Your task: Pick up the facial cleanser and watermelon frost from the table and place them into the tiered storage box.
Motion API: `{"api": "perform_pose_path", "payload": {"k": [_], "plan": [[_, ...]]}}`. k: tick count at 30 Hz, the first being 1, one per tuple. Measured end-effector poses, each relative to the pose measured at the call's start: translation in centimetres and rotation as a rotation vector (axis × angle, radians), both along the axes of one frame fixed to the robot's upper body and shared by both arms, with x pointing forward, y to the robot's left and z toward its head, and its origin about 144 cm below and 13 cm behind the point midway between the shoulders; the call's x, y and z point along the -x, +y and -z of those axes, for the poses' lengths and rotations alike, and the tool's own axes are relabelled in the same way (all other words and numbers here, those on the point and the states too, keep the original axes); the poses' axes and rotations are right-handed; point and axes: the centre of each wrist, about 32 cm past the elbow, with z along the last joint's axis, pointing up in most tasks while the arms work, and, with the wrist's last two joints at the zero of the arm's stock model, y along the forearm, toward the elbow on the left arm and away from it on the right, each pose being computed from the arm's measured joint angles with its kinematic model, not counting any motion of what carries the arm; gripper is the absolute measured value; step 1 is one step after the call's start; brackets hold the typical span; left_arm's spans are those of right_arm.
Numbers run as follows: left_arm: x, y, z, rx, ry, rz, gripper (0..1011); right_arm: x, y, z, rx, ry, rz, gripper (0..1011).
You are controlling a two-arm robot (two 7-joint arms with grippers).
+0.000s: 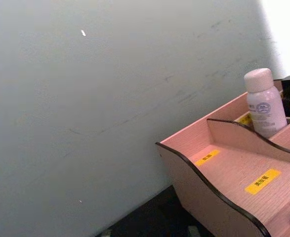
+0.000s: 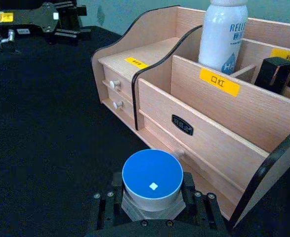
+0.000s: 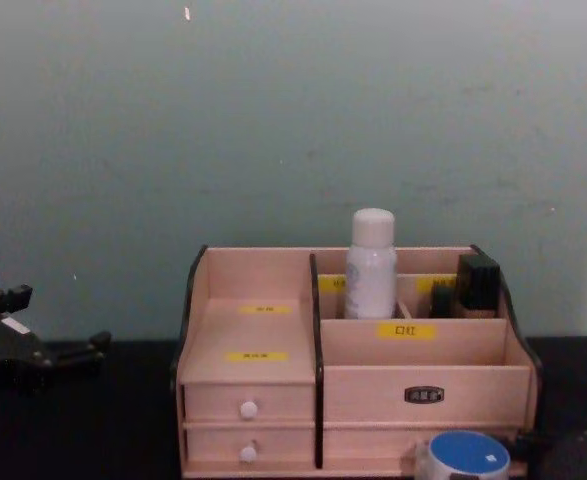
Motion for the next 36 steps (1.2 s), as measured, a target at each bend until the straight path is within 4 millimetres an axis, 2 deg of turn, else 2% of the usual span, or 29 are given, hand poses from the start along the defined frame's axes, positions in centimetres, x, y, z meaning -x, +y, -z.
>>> {"api": "perform_pose_path", "payload": {"k": [23, 36], "plan": [[0.0, 0.0, 0.0, 0.0, 0.0, 0.0, 1001, 0.3, -0.3, -0.5, -0.017, -0.053, -0.064, 718], [0.0, 0.0, 0.0, 0.0, 0.0, 0.0, 1001, 0.2, -0.3, -1.6, -0.027, -0.072, -0.086, 718]]}}
